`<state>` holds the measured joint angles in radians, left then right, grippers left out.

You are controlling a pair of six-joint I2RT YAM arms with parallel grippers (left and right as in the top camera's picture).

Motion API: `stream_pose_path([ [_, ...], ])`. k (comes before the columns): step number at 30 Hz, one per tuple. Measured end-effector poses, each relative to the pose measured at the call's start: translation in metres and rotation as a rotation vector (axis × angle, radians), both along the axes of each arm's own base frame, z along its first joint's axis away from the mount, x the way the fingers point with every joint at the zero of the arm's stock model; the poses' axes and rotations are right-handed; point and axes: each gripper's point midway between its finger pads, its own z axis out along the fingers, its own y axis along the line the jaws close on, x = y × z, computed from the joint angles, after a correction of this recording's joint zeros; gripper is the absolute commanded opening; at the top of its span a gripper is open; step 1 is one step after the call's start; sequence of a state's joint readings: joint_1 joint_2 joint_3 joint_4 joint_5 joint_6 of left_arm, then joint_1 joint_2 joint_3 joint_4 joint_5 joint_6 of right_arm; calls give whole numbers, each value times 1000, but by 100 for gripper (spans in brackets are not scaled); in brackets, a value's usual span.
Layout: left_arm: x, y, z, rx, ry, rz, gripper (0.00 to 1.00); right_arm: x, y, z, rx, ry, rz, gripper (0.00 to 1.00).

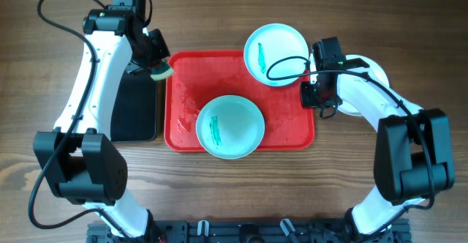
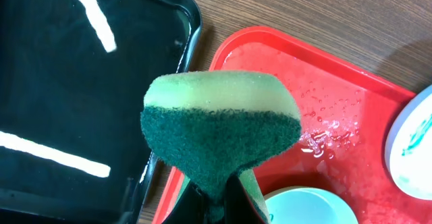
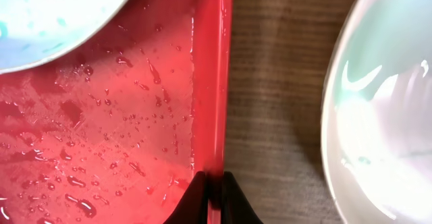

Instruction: Clean dirty plates on tray and stack at the side

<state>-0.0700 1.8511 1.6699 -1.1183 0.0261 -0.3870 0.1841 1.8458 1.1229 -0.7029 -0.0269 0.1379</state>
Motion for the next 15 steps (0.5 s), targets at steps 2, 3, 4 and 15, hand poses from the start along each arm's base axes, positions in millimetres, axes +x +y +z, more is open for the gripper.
stream_pose_path([
  [2,0,0,0,0,0,0,4,0,0,0,4,3,-10,43],
  [3,0,0,0,0,0,0,4,-5,0,-2,4,21,-12,48],
  [4,0,0,0,0,0,0,4,-9,0,-3,2,37,-14,51],
  [15,0,0,0,0,0,0,4,-1,38,62,199,98,43,50],
])
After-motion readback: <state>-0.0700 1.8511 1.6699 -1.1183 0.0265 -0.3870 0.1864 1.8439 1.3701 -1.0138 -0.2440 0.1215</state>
